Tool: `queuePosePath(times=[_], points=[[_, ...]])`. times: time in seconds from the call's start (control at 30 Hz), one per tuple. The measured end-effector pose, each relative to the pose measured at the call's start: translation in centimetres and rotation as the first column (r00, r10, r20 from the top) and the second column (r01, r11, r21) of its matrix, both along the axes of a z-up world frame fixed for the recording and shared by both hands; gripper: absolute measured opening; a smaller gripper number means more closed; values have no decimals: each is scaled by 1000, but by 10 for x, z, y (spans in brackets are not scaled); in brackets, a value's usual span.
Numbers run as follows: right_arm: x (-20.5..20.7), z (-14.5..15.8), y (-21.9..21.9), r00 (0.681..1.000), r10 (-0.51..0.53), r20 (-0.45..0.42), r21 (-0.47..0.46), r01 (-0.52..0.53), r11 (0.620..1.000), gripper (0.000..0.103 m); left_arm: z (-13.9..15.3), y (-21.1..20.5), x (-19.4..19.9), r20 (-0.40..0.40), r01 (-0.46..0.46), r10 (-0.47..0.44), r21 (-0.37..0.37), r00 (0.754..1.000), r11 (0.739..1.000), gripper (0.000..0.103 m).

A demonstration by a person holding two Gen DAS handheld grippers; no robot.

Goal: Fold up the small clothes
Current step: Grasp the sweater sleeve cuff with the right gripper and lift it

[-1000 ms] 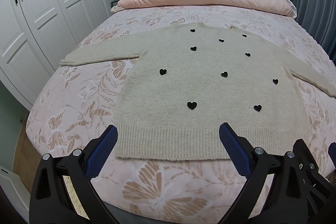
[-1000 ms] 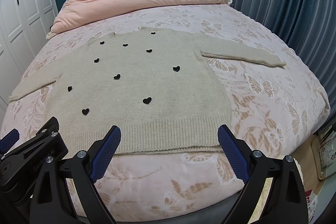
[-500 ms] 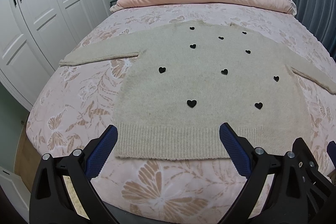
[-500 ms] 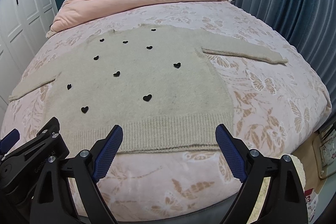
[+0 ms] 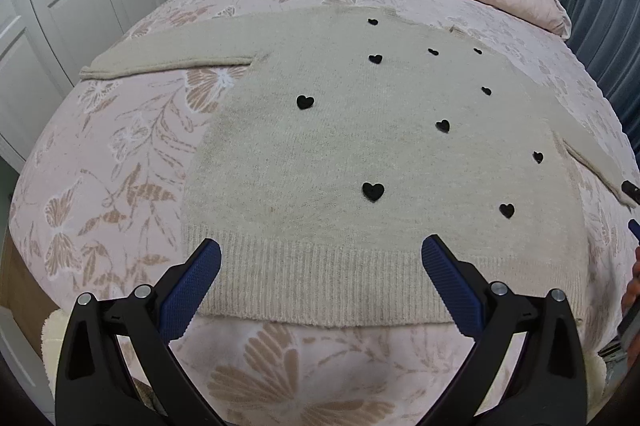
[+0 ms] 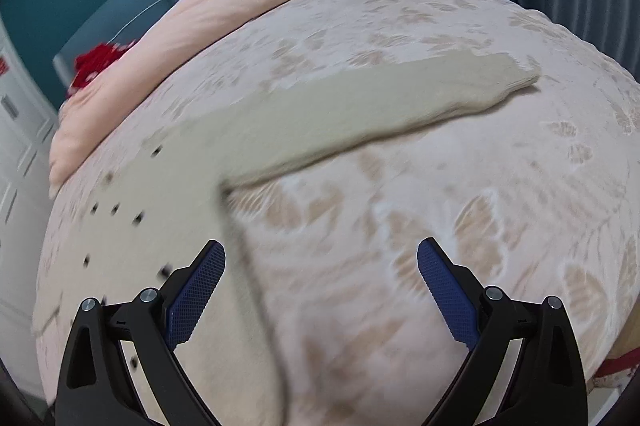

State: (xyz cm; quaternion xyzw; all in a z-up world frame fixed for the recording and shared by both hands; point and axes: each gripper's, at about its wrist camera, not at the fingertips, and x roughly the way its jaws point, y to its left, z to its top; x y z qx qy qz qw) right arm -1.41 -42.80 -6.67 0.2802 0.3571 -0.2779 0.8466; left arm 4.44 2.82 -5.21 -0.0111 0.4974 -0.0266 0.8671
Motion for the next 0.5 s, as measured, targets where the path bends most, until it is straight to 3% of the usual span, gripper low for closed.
queuePosePath(times=[0.17,0.3,0.33,0.4,0.47,0.5], points=[[12,-20,-133,971,-238,7,102,236,966,91,-15,6,14,7,-29,28,25,1000,999,98],[9,-33,-196,919,-394,35,168,383,908,89,-22,10,25,9,-59,59,23,998,998,98],[11,-37,-206,913,-407,39,186,393,900,84,-24,10,29,3,-64,64,20,998,998,98],[19,-48,-219,921,-390,17,237,375,896,67,-29,10,34,-8,-71,71,26,997,997,98],[30,-51,-221,930,-367,9,234,355,905,24,-33,9,39,-14,-69,69,32,998,997,98],[36,-48,-216,940,-340,28,231,325,917,13,-34,8,41,-15,-68,69,38,998,997,98]])
